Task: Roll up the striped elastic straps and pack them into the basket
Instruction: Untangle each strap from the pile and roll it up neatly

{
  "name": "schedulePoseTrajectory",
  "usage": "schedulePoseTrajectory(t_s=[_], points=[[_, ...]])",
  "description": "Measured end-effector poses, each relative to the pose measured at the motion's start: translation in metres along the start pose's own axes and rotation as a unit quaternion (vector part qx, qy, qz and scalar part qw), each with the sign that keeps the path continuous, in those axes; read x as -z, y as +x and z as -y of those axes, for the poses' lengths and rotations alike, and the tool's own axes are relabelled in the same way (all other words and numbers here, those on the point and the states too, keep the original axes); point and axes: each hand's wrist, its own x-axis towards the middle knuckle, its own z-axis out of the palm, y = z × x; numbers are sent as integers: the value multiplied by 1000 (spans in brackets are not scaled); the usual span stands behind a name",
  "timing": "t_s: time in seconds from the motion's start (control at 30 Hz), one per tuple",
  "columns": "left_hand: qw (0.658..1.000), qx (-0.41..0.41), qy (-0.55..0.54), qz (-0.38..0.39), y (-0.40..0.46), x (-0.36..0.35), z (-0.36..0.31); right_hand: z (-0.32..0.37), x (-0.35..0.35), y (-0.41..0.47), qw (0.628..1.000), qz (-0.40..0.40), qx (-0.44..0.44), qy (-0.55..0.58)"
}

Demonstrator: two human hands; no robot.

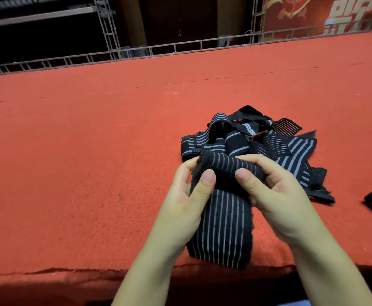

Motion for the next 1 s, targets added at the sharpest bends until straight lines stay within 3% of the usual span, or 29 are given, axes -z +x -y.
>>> schedulePoseTrajectory(t_s=[0.43,0.6,0.8,1.0], points=[[998,-18,2,-55,4,-5,2,-11,-2,-1,980,-17,79,-181],[997,-30,41,-61,5,-1,6,-11,1,-1,987,7,40,-157],[994,-49,82,-42,4,2,5,-12,1,3,993,12,-83,-83],[996,-6,85,-20,3,2,3,-8,7,5,996,1,-84,-2]])
